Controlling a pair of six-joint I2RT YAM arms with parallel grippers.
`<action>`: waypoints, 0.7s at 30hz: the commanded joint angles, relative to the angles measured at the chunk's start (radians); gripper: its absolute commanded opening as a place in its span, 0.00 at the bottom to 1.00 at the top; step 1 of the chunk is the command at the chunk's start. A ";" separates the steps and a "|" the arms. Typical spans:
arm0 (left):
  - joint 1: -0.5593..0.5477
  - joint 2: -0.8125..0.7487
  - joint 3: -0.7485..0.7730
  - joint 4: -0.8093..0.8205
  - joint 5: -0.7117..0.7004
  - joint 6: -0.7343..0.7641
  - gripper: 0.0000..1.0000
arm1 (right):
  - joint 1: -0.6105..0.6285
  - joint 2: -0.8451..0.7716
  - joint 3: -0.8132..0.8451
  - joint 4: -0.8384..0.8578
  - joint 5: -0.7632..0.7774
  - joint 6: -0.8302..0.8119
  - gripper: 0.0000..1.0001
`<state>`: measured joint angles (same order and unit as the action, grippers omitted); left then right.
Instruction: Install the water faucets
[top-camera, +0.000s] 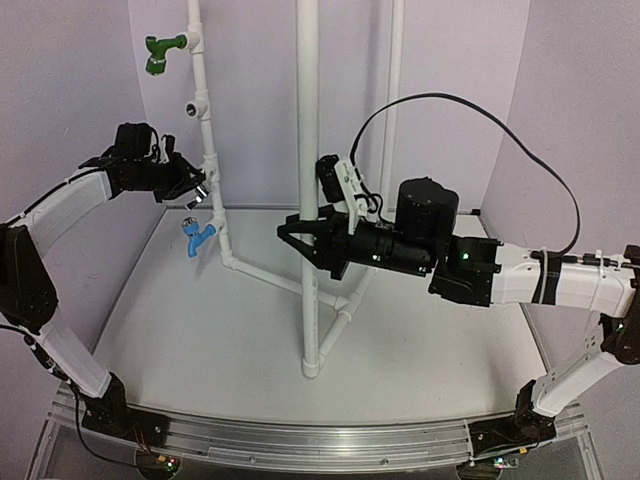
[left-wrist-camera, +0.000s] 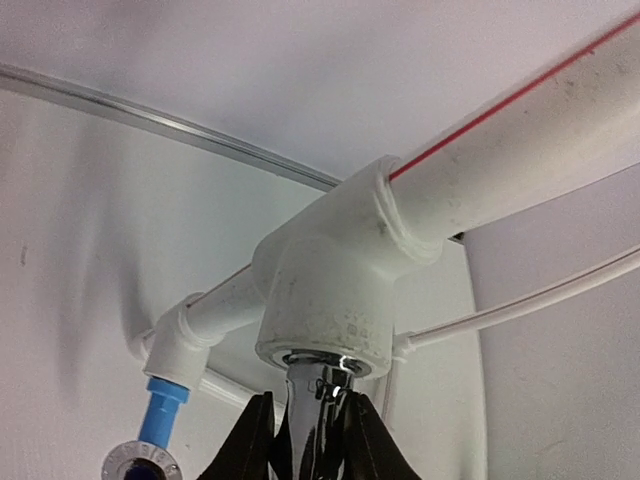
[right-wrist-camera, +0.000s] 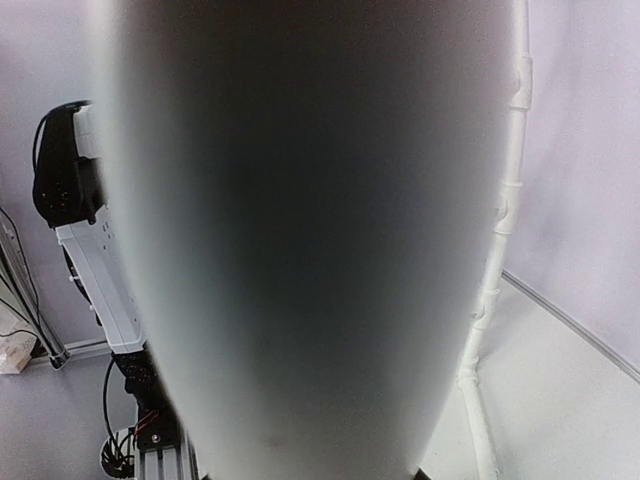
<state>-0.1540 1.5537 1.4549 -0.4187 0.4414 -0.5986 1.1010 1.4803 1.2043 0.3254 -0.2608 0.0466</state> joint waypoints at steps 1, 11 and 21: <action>-0.174 0.022 0.186 -0.214 -0.387 0.320 0.05 | 0.002 0.023 0.033 -0.006 -0.017 0.107 0.00; -0.359 0.125 0.238 -0.333 -1.073 0.641 0.00 | 0.002 0.014 0.027 -0.014 0.033 0.097 0.00; -0.492 0.097 0.141 -0.208 -1.369 0.698 0.83 | 0.003 -0.003 0.008 -0.022 0.080 0.087 0.00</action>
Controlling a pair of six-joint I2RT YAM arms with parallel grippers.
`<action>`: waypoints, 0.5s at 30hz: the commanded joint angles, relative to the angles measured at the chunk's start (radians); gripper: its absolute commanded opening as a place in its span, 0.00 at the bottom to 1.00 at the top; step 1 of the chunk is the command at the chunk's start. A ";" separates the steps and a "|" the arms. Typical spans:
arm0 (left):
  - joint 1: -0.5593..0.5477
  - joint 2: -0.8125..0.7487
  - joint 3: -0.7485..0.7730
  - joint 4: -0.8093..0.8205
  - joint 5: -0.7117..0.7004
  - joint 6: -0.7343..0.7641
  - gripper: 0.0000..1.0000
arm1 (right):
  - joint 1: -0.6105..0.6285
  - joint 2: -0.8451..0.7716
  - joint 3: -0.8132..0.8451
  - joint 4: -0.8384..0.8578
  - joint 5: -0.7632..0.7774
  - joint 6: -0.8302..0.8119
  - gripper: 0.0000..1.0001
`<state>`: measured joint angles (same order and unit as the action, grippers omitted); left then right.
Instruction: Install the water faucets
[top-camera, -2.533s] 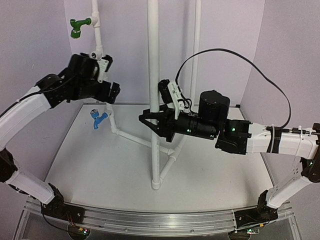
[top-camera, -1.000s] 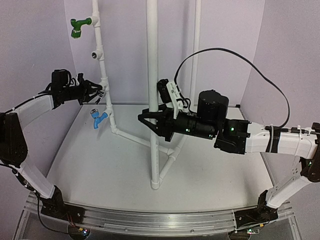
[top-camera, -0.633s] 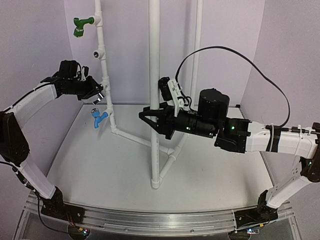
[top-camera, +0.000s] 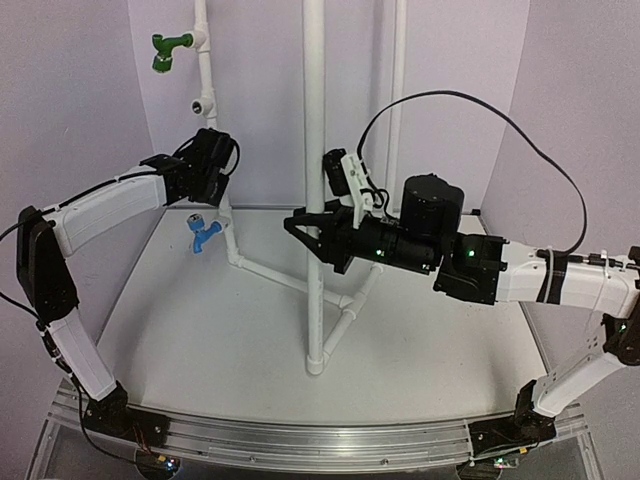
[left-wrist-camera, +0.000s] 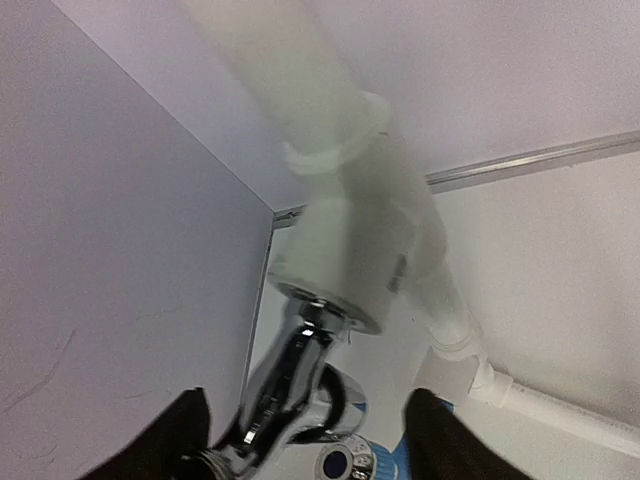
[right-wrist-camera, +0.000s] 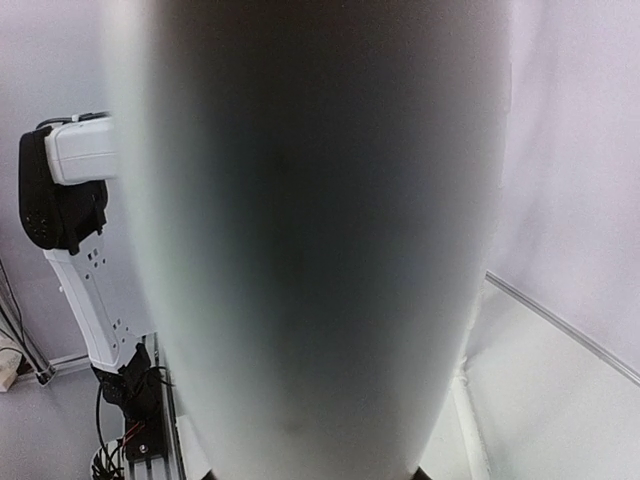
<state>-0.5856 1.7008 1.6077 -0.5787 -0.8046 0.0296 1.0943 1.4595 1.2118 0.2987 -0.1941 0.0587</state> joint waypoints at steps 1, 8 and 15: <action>-0.060 -0.080 -0.013 -0.049 -0.074 0.054 0.88 | 0.010 0.020 0.002 0.004 0.011 0.074 0.00; -0.044 -0.268 -0.008 -0.115 0.232 -0.113 1.00 | 0.009 0.026 0.006 -0.001 0.005 0.066 0.00; 0.254 -0.422 -0.076 -0.112 0.818 -0.342 1.00 | 0.009 0.047 0.013 -0.001 -0.016 0.076 0.00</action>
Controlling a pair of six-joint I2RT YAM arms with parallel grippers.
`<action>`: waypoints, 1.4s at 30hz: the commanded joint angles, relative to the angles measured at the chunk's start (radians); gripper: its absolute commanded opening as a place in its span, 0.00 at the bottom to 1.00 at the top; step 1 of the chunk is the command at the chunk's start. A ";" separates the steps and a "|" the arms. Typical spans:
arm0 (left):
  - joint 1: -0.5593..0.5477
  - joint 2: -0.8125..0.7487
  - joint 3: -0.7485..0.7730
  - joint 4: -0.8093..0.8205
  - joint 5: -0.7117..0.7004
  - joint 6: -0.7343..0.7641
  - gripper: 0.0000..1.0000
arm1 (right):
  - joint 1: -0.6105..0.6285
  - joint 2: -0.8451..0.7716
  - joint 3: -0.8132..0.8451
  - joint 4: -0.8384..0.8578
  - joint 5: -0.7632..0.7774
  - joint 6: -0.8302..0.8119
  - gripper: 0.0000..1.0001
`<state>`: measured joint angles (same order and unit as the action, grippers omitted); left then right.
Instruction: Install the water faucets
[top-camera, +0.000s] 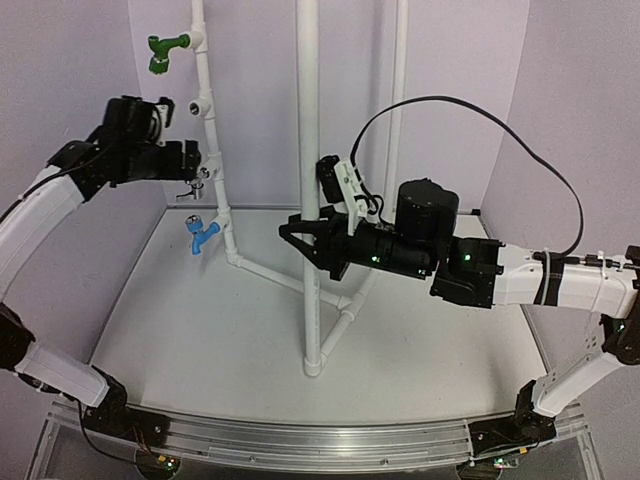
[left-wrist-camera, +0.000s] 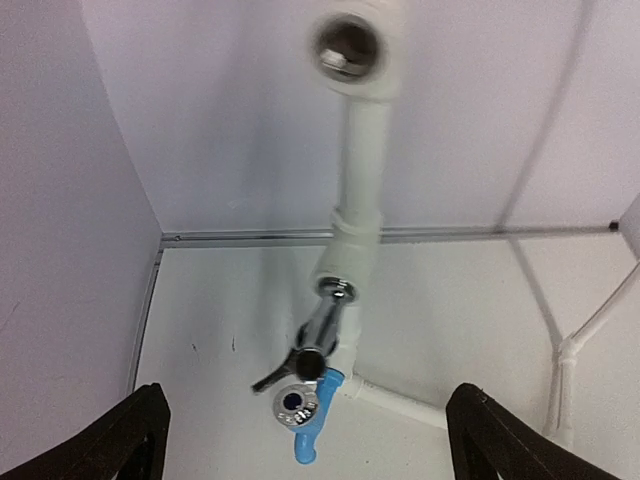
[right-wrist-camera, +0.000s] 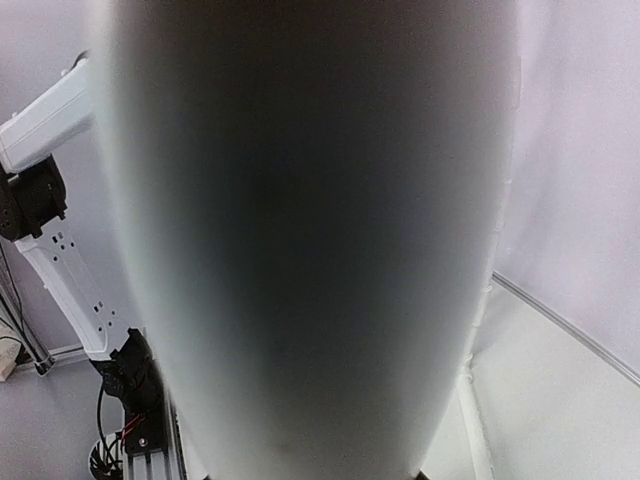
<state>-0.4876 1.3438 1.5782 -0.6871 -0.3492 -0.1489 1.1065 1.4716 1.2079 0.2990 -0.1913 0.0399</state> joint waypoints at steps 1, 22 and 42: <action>0.198 -0.072 -0.061 0.008 0.439 -0.180 1.00 | -0.003 0.038 0.020 -0.001 -0.024 0.095 0.00; 0.640 0.178 -0.329 0.663 1.461 -0.725 1.00 | -0.002 0.020 0.021 0.002 -0.043 0.098 0.00; 0.533 0.341 -0.171 0.584 1.460 -0.653 0.93 | -0.002 0.027 0.021 0.005 -0.049 0.098 0.00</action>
<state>0.0537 1.6703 1.3492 -0.1085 1.1200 -0.8190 1.1061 1.4799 1.2106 0.3073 -0.2054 0.0387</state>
